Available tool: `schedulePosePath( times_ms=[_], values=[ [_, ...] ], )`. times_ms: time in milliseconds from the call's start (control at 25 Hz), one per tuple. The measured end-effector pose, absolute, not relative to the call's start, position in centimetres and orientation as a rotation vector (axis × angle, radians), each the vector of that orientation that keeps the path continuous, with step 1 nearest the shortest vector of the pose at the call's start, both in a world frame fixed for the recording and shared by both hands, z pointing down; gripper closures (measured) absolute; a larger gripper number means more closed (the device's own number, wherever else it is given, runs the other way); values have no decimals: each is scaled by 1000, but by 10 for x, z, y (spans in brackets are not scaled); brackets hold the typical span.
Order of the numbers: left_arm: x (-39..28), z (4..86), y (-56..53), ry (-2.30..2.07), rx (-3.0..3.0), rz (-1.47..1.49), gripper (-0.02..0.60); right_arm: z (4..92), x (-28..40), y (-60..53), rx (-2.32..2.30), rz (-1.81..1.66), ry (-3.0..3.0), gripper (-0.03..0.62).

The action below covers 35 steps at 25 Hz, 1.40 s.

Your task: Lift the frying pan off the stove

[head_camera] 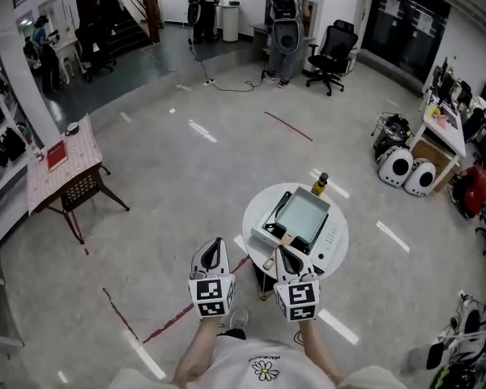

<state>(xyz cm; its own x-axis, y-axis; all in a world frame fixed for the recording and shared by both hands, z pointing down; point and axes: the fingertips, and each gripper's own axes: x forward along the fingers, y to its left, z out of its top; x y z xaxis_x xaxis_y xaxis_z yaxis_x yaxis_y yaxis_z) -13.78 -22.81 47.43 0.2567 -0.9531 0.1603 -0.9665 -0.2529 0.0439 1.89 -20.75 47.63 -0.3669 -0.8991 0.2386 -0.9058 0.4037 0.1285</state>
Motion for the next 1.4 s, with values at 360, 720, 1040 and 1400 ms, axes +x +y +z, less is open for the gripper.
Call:
schedulePosePath(
  times_ms=[360, 720, 1040, 1400],
  values=[
    [-138, 478, -296, -1777, 2435, 198, 581, 467, 7, -289, 1643, 18, -2376, 592],
    [-128, 480, -308, -1828, 2415, 202, 581, 473, 15, -301, 1616, -1, -2388, 592],
    [-114, 476, -303, -1828, 2425, 210, 581, 476, 24, -289, 1604, 110, -2448, 591],
    [-105, 469, -300, -1819, 2462, 213, 581, 468, 39, -287, 1635, 437, -2606, 409]
  ],
)
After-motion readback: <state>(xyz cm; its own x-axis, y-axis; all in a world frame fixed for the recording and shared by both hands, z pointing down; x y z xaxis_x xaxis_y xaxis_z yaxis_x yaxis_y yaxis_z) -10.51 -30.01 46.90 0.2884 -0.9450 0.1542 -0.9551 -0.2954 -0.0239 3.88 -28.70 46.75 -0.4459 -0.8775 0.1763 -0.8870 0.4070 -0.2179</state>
